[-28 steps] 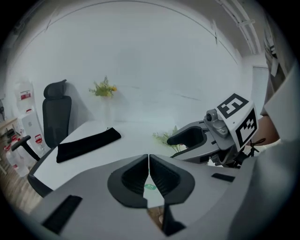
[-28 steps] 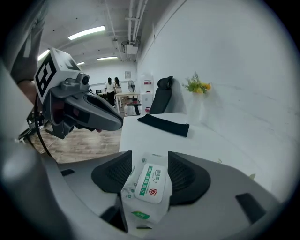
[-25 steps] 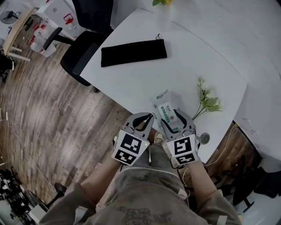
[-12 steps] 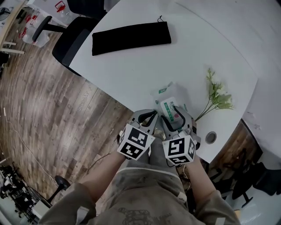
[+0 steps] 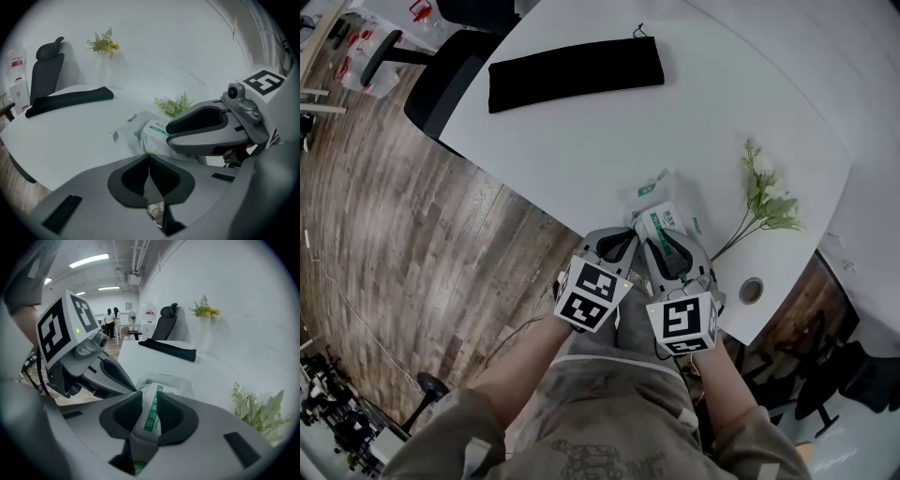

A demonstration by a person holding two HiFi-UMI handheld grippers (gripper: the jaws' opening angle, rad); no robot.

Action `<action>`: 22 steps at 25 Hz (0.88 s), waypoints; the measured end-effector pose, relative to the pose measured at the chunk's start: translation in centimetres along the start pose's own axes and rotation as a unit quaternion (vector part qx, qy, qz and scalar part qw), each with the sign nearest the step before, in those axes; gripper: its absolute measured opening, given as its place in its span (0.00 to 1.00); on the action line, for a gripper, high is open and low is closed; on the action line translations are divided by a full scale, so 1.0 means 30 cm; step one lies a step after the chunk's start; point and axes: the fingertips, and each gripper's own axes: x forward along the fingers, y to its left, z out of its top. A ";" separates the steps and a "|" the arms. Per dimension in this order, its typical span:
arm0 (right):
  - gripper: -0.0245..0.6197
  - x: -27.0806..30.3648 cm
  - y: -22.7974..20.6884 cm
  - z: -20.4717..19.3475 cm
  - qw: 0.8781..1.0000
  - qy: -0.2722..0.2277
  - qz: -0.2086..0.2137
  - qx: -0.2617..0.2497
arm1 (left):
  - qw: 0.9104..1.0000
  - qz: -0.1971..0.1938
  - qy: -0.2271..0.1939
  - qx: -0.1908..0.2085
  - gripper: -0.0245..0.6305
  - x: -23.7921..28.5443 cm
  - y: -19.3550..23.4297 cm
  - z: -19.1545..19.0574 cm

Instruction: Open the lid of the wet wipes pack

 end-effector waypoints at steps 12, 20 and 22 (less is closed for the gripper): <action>0.10 -0.114 -0.180 0.096 0.997 -0.050 -0.045 0.039 | 0.999 0.023 0.024 0.002 0.07 0.013 0.002 -0.004; 0.13 -0.084 -0.366 -0.045 0.993 -0.001 -0.070 0.095 | 1.000 0.009 0.029 0.000 0.07 0.013 0.003 -0.009; 0.14 -0.067 -0.383 -0.069 0.991 0.002 -0.077 0.108 | 1.000 0.011 0.026 -0.001 0.07 0.013 0.004 -0.009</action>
